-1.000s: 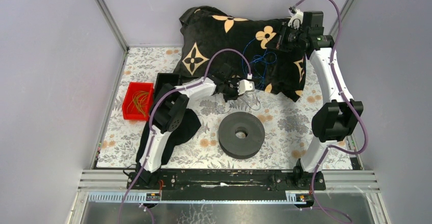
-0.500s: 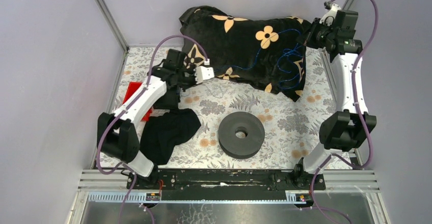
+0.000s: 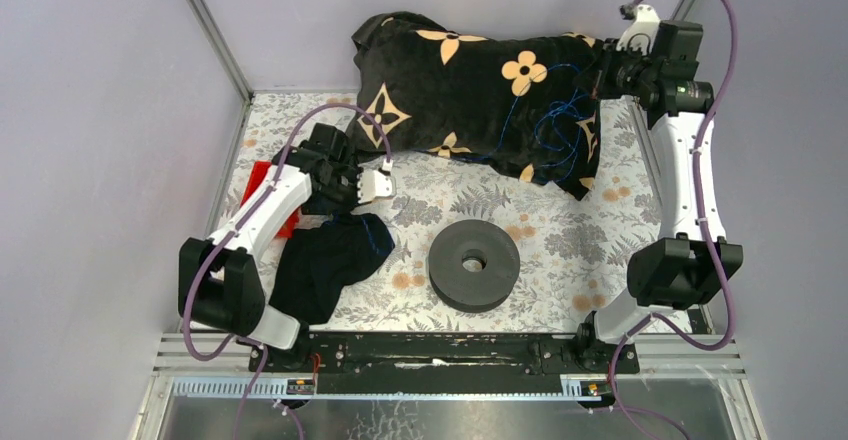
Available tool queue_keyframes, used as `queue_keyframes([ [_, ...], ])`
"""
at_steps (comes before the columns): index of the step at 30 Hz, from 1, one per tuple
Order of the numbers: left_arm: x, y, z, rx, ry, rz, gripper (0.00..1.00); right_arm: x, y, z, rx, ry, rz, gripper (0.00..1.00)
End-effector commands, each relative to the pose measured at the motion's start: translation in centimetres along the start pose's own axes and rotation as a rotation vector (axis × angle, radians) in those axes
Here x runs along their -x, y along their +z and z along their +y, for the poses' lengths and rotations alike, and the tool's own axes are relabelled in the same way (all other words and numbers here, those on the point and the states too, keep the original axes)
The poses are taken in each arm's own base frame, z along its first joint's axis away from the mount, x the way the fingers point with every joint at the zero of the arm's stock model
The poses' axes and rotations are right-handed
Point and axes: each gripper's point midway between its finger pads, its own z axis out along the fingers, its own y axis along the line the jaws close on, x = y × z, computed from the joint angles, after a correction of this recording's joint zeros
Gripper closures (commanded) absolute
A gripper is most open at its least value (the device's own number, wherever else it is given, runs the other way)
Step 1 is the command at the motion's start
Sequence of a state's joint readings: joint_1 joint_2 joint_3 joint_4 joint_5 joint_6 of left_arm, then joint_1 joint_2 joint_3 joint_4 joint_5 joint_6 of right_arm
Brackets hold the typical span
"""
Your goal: Wrap the cables
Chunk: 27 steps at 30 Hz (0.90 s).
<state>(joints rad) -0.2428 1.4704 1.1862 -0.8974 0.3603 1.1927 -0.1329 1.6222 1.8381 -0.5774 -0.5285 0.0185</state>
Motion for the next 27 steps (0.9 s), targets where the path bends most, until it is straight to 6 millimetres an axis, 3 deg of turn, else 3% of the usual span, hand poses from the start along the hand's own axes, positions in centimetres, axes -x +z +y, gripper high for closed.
queue_keyframes([
  [1,0.3,0.5,-2.7,-0.127,-0.009,-0.003,0.69,-2.6,0.1,4.6,0.157,-0.08,0.068,1.0],
  [6,6.9,-1.7,-3.0,-0.214,-0.05,-0.278,0.43,-5.9,0.7,8.2,0.256,-0.15,0.114,1.0],
  [9,11.8,-4.7,-2.0,-0.211,-0.041,-0.48,0.27,-8.0,0.7,10.2,0.329,-0.185,0.149,1.0],
  [12,16.8,-7.7,-0.5,-0.229,-0.173,-0.674,0.17,-9.4,0.5,12.2,0.399,-0.23,0.165,1.0],
  [16,23.1,-10.2,2.7,-0.18,-0.349,-0.843,0.16,-10.8,0.2,14.7,0.483,-0.284,0.183,1.0],
  [19,26.4,-10.5,4.0,-0.093,-0.371,-0.893,0.16,-11.2,-0.2,16.4,0.541,-0.322,0.182,1.0],
  [22,28.9,-10.1,4.1,-0.113,-0.393,-0.926,0.16,-11.5,-0.6,18.0,0.603,-0.349,0.182,1.0],
  [27,31.2,-8.2,3.5,-0.222,-0.433,-0.927,0.19,-12.4,-1.6,20.7,0.715,-0.384,0.187,1.0],
])
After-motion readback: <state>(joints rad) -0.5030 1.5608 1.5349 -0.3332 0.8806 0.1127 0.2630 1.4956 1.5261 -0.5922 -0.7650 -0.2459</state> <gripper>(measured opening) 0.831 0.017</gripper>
